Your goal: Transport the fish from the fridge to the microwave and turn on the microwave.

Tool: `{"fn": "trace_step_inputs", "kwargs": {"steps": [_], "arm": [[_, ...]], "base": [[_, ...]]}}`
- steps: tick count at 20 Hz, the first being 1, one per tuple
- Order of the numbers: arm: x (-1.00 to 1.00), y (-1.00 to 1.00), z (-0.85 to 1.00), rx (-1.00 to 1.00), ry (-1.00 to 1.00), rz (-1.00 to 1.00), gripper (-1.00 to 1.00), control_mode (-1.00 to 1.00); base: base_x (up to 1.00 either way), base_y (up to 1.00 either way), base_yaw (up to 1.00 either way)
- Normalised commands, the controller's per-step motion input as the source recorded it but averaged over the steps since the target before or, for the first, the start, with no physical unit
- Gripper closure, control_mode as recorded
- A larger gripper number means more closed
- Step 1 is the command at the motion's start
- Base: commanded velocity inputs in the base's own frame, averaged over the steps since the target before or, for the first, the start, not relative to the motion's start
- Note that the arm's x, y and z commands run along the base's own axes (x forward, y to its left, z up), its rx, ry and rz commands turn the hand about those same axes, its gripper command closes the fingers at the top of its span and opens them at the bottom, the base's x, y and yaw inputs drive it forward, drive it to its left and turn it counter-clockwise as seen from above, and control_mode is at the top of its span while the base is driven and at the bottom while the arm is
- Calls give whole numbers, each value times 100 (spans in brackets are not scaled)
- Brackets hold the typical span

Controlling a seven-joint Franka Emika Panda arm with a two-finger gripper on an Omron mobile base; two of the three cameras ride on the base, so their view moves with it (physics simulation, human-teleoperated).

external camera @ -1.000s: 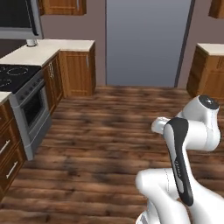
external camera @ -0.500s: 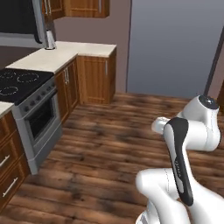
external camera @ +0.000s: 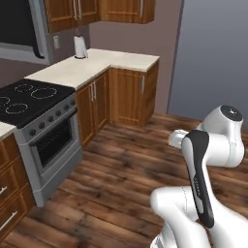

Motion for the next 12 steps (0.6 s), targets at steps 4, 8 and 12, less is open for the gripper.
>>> {"fn": "trace_step_inputs", "kwargs": {"steps": [4, 8, 12], "arm": [[0, 0, 0, 0, 0, 0, 100, 100], [0, 0, 0, 0, 0, 0, 100, 100], [0, 0, 0, 0, 0, 0, 100, 100]], "base": [[100, -42, 40], [100, -41, 42], [100, -36, 45]]}}
